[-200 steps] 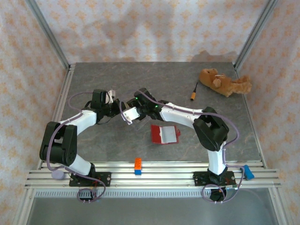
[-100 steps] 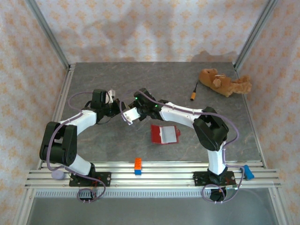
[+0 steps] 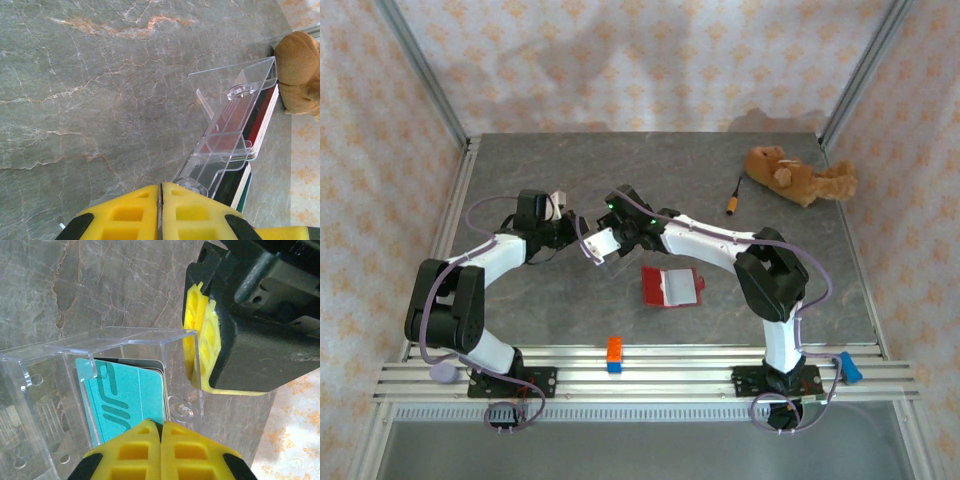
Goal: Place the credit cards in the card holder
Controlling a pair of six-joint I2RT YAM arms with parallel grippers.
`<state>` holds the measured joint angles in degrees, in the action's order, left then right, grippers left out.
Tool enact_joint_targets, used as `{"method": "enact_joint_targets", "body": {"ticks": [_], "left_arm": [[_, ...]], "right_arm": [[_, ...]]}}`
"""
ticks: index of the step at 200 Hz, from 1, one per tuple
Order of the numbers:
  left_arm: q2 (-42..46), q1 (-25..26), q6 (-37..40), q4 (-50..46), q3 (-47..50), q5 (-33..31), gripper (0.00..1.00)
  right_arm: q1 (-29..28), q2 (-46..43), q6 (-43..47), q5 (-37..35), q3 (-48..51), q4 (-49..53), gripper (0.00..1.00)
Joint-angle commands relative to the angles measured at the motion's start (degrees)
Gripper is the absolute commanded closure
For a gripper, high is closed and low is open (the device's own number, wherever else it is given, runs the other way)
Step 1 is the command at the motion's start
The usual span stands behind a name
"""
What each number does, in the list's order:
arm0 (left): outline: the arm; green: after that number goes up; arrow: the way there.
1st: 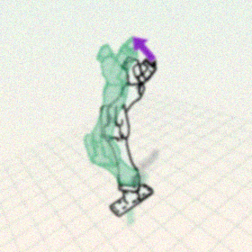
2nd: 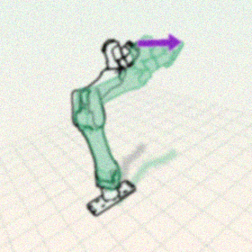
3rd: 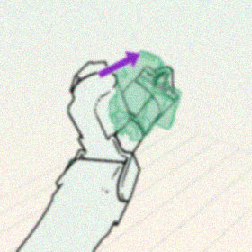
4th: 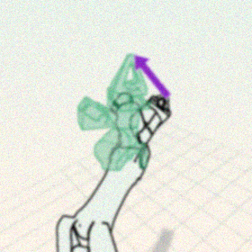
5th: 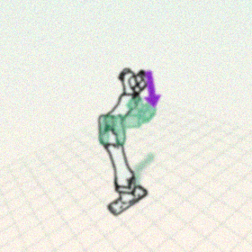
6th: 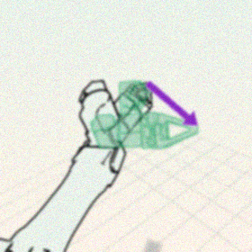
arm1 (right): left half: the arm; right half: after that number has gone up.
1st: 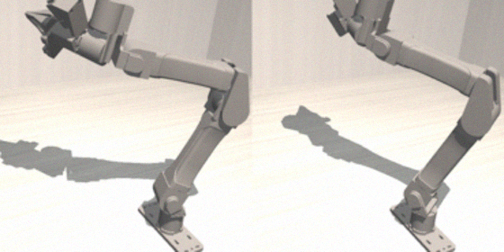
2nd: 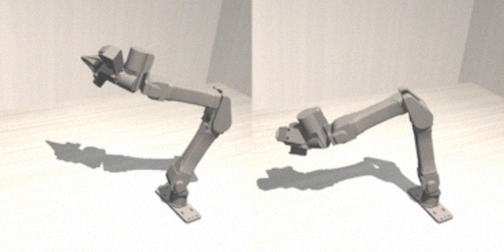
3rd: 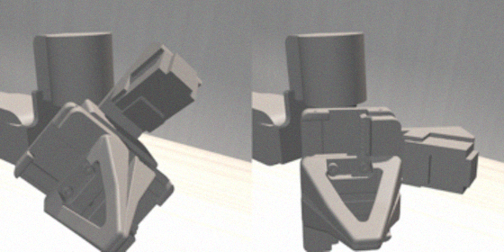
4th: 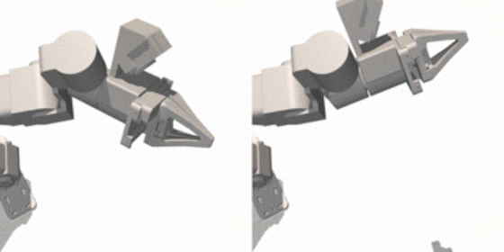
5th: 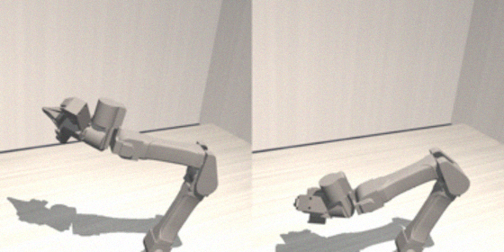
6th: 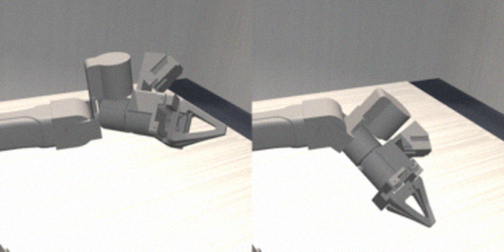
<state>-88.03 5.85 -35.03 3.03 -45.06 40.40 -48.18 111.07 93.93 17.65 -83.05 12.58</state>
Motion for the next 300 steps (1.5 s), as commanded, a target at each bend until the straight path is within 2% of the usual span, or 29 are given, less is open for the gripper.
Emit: {"method": "enact_joint_targets", "body": {"ticks": [1, 18, 128, 162, 232, 300], "left_arm": [[-1.53, 0.14, 0.49, -4.08, -0.64, 1.42, 0.89], [-1.62, 0.13, 0.47, -4.17, -0.73, 1.43, 0.89], [-0.35, -0.44, 1.84, -6.44, -1.87, 1.48, 0.89], [0.83, -0.60, 1.76, -7.42, -3.63, 1.18, 0.87], [0.23, -0.60, 0.90, -6.28, -3.10, 1.63, 0.87], [-0.64, -0.62, 1.00, -6.10, -3.52, 1.70, 0.86]], "right_arm": [[0.57, -0.71, 0.46, 1.04, -3.07, 4.87, 0.94], [0.55, -0.07, 0.44, 1.32, -4.55, 7.26, 1.00], [0.63, -5.21, 2.72, 1.26, -3.60, 20.40, 1.00], [0.63, -5.74, 3.80, 1.18, -0.40, 16.80, 1.00], [0.56, -1.76, 3.55, 0.46, -2.22, 16.16, 1.00], [0.24, 0.14, 3.63, -0.18, -3.62, 17.00, 0.93]]}}
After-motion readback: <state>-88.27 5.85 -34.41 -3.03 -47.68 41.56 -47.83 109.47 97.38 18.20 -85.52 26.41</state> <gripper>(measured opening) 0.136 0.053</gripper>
